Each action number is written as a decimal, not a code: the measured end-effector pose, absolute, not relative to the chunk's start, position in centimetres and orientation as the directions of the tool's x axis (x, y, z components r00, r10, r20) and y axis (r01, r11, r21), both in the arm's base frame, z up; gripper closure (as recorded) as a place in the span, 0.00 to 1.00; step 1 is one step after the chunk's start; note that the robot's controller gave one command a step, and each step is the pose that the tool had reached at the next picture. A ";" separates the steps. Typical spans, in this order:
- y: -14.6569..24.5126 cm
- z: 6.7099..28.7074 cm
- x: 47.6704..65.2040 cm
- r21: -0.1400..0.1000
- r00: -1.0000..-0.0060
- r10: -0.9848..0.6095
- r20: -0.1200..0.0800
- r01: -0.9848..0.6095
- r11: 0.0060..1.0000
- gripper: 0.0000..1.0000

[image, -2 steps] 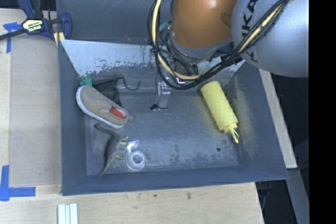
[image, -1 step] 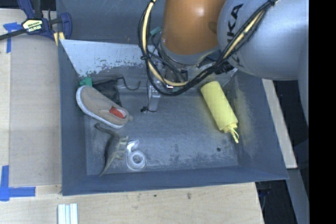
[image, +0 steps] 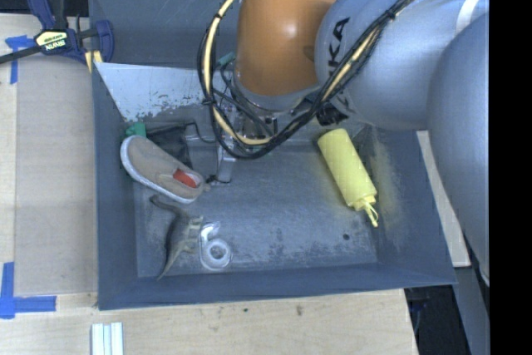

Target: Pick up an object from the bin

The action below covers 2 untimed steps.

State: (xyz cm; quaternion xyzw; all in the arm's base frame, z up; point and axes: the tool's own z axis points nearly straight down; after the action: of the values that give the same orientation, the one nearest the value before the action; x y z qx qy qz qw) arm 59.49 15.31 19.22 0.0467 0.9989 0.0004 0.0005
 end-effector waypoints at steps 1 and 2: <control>17.3 18.3 59.2 0.000 -1.000 0.006 -0.001 0.006 1.000 0.00; 17.0 16.4 60.2 0.000 -0.982 0.188 0.000 0.188 0.982 0.00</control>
Offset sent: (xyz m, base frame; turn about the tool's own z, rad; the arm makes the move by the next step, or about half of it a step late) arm 0.0209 0.0101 -0.0525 -0.0617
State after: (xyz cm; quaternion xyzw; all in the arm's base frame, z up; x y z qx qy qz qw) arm 60.24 17.05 16.41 0.0945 0.9955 0.0000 0.0000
